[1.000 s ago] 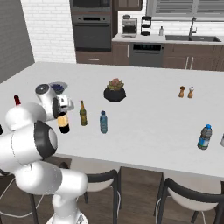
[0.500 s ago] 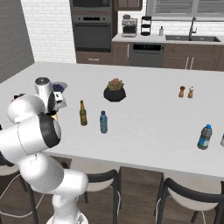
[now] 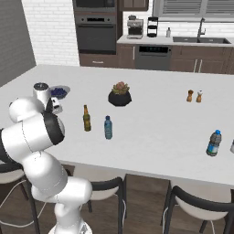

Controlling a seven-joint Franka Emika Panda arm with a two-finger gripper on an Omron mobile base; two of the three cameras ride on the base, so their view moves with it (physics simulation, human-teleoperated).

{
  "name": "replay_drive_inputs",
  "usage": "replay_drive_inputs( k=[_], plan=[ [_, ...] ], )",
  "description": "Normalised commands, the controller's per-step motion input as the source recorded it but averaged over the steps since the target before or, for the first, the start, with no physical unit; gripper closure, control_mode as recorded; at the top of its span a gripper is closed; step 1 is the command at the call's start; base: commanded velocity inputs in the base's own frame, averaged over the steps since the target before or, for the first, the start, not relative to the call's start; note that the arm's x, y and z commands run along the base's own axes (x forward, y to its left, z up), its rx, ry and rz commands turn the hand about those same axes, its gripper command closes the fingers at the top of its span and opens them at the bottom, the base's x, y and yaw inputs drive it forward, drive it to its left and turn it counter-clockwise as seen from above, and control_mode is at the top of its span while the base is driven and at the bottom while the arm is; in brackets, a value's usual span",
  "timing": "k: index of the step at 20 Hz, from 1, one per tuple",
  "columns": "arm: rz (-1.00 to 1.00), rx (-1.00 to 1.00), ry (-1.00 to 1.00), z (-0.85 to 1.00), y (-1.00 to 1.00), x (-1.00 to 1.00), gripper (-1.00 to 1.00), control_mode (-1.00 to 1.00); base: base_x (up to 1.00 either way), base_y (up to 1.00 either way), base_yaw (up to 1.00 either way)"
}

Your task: Move the plastic bottles in the middle to the plastics group, and the glass bottles in the middle to the glass group.

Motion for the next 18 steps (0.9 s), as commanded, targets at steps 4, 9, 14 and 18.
replay_drive_inputs(
  k=[4,9,14,18],
  plan=[
    [0.12,0.0,0.0,-0.09,0.17,0.0,1.0,-1.0,0.0,0.0,0.0],
    [0.09,0.01,0.0,0.0,0.02,0.0,1.0,-1.0,0.0,0.0,0.0],
    [0.06,0.06,0.0,0.0,0.0,0.0,1.0,-1.0,0.0,0.0,0.0],
    [0.06,0.03,0.0,0.0,0.05,0.0,1.0,-1.0,0.0,0.0,0.0]
  ],
)
